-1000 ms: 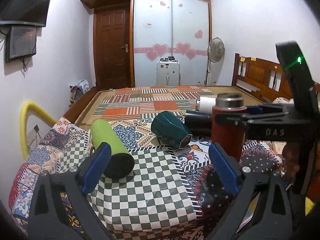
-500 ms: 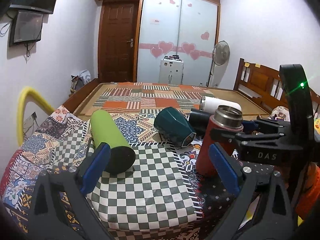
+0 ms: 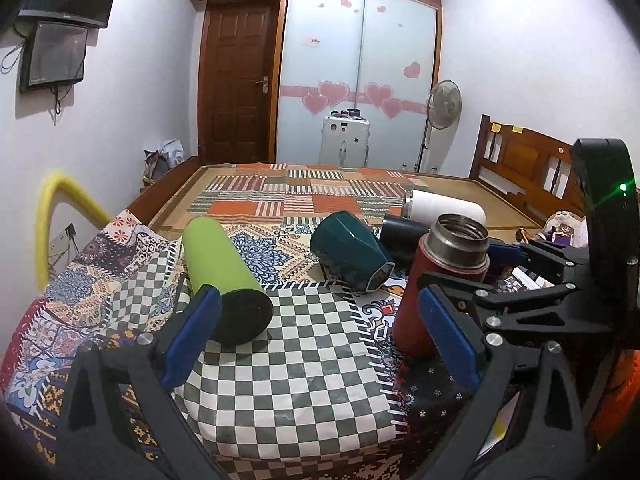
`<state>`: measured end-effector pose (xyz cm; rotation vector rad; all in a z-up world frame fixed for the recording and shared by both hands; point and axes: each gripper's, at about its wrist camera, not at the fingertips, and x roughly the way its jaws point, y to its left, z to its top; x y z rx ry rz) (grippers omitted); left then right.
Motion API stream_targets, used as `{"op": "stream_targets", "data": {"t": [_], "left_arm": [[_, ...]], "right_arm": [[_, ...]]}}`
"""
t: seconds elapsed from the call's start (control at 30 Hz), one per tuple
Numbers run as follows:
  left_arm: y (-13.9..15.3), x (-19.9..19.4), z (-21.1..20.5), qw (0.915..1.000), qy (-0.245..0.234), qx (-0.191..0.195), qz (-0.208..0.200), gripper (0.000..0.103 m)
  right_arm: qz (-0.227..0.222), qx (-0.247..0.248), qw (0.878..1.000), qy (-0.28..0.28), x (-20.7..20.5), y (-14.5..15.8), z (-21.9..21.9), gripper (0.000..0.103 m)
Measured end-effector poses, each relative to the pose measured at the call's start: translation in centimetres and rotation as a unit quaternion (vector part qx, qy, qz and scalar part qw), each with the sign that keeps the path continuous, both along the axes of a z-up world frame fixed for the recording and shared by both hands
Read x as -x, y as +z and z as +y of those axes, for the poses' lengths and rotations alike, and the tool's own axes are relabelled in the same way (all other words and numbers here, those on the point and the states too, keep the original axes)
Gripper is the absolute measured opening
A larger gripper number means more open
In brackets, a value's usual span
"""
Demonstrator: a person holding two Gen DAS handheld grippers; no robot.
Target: Flip cup upright
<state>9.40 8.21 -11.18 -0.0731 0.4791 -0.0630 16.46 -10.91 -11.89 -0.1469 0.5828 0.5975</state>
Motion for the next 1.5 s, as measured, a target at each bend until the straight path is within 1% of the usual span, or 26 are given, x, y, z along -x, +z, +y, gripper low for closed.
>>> {"op": "stream_targets", "data": {"t": [0.03,0.13,0.2,0.3,0.4,0.47,0.57,0.7,0.8,0.93,1.03,1.13,1.2,1.27,1.33,1.5], "left_arm": [[0.2,0.1,0.0,1.0,0.0,0.0,-0.002,0.1],[1.0,0.8,-0.1,0.9999,0.001,0.002,-0.012,0.1],[1.8,1.5,-0.2,0.9997,0.002,0.005,-0.022,0.1],[3.5,2.8,-0.6,0.999,0.002,0.008,-0.043,0.1],[5.2,4.5,-1.2,0.9975,0.002,0.006,-0.07,0.1],[6.6,6.2,-1.9,0.9951,0.01,-0.002,-0.099,0.1],[8.2,8.3,-2.6,0.9915,0.013,-0.006,-0.129,0.1],[10.1,10.8,-3.4,0.987,0.015,-0.007,-0.16,0.1],[11.1,12.5,-3.9,0.9843,0.015,-0.006,-0.176,0.1],[11.8,14.0,-4.6,0.9826,0.014,-0.009,-0.185,0.1],[12.0,15.0,-5.3,0.9816,0.015,-0.015,-0.19,0.1],[12.1,15.7,-5.9,0.9813,0.015,-0.02,-0.191,0.102],[12.1,16.1,-6.1,0.9812,0.016,-0.021,-0.191,0.103],[12.0,16.2,-6.3,0.9815,0.014,-0.021,-0.19,0.103],[11.9,16.4,-6.4,0.9816,0.015,-0.022,-0.189,0.103],[11.7,16.7,-6.5,0.9819,0.014,-0.021,-0.188,0.103]], "right_arm": [[0.0,-0.004,1.0,-0.001,0.2,0.1,-0.2,0.079],[-0.004,-0.01,1.0,-0.002,1.0,0.5,-0.6,0.08],[-0.015,-0.013,1.0,-0.008,1.8,1.1,-1.1,0.08],[-0.039,-0.029,0.999,-0.021,3.1,2.7,-2.4,0.08],[-0.064,-0.056,0.996,-0.036,4.8,4.7,-4.0,0.08],[-0.081,-0.076,0.993,-0.044,6.0,6.1,-4.9,0.08],[-0.115,-0.101,0.987,-0.057,8.3,7.9,-6.1,0.08],[-0.152,-0.126,0.978,-0.069,11.2,9.6,-7.2,0.08],[-0.173,-0.137,0.972,-0.075,13.0,10.2,-7.6,0.08],[-0.193,-0.145,0.967,-0.083,14.8,10.5,-8.1,0.081],[-0.201,-0.147,0.964,-0.092,15.6,10.4,-8.2,0.084],[-0.204,-0.149,0.962,-0.1,16.1,10.1,-8.6,0.085],[-0.205,-0.149,0.961,-0.107,16.5,9.9,-8.7,0.089],[-0.21,-0.153,0.959,-0.114,17.0,9.7,-9.1,0.102],[-0.216,-0.156,0.956,-0.12,17.6,9.6,-9.3,0.103],[-0.225,-0.148,0.955,-0.127,18.1,9.4,-9.4,0.103]]}}
